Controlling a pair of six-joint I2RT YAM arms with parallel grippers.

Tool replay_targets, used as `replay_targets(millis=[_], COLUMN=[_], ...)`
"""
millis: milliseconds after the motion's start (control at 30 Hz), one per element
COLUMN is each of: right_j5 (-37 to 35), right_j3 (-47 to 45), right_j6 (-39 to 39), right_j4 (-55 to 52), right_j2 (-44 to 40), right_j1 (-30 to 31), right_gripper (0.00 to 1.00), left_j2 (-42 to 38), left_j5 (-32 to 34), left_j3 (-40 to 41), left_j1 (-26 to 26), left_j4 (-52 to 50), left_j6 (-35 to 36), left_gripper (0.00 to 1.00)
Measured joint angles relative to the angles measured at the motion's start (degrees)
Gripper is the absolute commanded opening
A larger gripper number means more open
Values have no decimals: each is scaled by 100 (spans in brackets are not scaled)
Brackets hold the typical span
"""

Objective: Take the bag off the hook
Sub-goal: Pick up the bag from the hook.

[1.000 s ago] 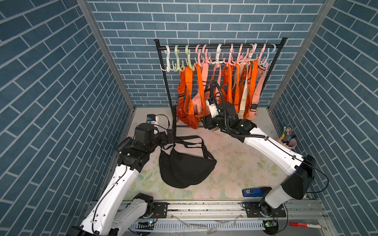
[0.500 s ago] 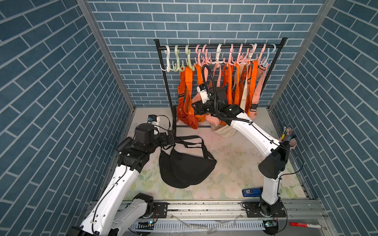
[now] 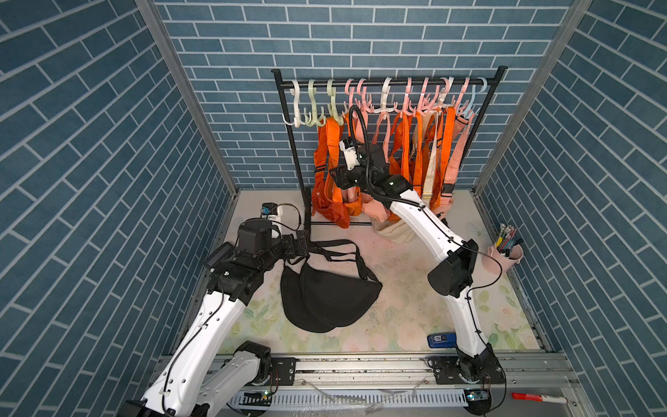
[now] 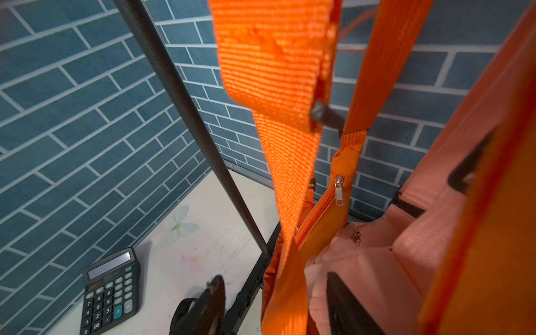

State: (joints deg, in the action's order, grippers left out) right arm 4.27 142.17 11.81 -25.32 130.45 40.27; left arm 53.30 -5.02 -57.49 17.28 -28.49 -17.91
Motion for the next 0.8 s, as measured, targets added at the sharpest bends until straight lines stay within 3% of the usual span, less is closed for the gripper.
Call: replay_targets(millis=[200,367,600,800], right_j5=[4,9,9,7], right_j3=[352,321,-299,-1475], right_j6=[109,199,227,227], right_j4=[31,160,435,645], right_j2=[450,466,221,-728], right_j1=[-57,-70,-74,-81], right_gripper=[32,0,0,0], left_j2=[0,0,0,20], left_j5=[2,4,48,74], left_j3=[0,0,0,0], left_j1=[0,0,0,0], left_j4=[0,-7,-17,-17], left_j6=[44,66,81,83], left_gripper=[99,99,99,99])
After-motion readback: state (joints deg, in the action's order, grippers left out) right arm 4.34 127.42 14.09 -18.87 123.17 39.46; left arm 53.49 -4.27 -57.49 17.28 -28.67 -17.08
